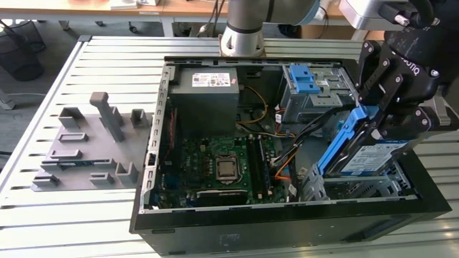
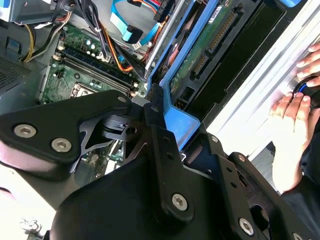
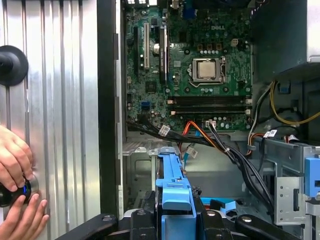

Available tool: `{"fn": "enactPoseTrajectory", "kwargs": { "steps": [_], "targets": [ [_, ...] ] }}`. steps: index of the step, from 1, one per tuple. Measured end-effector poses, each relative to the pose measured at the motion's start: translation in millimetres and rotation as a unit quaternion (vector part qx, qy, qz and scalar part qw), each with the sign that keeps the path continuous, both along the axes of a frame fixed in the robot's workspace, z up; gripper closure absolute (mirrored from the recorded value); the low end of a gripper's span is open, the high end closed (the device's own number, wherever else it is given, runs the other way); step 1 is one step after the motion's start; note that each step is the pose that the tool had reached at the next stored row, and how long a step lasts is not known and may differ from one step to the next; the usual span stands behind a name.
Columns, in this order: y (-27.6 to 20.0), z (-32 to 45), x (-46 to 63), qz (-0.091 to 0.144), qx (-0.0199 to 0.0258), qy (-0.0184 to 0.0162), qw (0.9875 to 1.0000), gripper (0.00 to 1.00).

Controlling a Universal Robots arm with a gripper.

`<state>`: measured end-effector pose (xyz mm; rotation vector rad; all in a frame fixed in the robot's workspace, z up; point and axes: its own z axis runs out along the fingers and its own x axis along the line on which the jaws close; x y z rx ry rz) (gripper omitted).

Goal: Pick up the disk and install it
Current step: 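Insert the disk into the insertion slot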

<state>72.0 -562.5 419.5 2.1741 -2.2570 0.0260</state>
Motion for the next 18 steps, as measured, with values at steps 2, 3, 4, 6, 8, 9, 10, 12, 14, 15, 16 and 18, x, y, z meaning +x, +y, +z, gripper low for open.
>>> {"fn": "enactPoseTrajectory", "kwargs": {
  "steps": [2, 3, 4, 6, 8, 9, 10, 12, 14, 15, 16, 18],
  "targets": [
    [0.0, -1.3, -0.1, 0.000, -0.0001, 0.0000, 1.0000, 0.64],
    [0.0, -2.0, -0.1, 0.000, -0.0001, 0.0000, 1.0000, 0.64],
    [0.0, -2.7, -0.2, 0.000, -0.0001, 0.0000, 1.0000, 0.64],
    [0.0, -4.1, -0.2, 0.000, -0.0002, 0.0000, 1.0000, 0.64],
    [0.0, -5.4, -0.3, 0.000, -0.0002, 0.0000, 1.0000, 0.64],
    [0.0, -6.0, -0.3, 0.000, -0.0003, 0.0000, 1.0000, 0.64],
    [0.0, -6.6, -0.3, 0.000, -0.0004, 0.0000, 1.0000, 0.64],
    [0.0, -7.9, -0.3, 0.000, -0.0004, 0.0000, 1.0000, 0.64],
    [0.0, -9.2, -0.3, 0.000, -0.0006, 0.0000, 1.0000, 0.64],
    [0.0, -9.8, -0.3, 0.000, -0.0008, 0.0000, 1.0000, 0.64],
    [0.0, -10.5, -0.3, 0.000, -0.0010, 0.0000, 1.0000, 0.64],
    [0.0, -11.8, -0.4, 0.000, -0.0012, 0.0000, 1.0000, 0.64]
  ]
}}
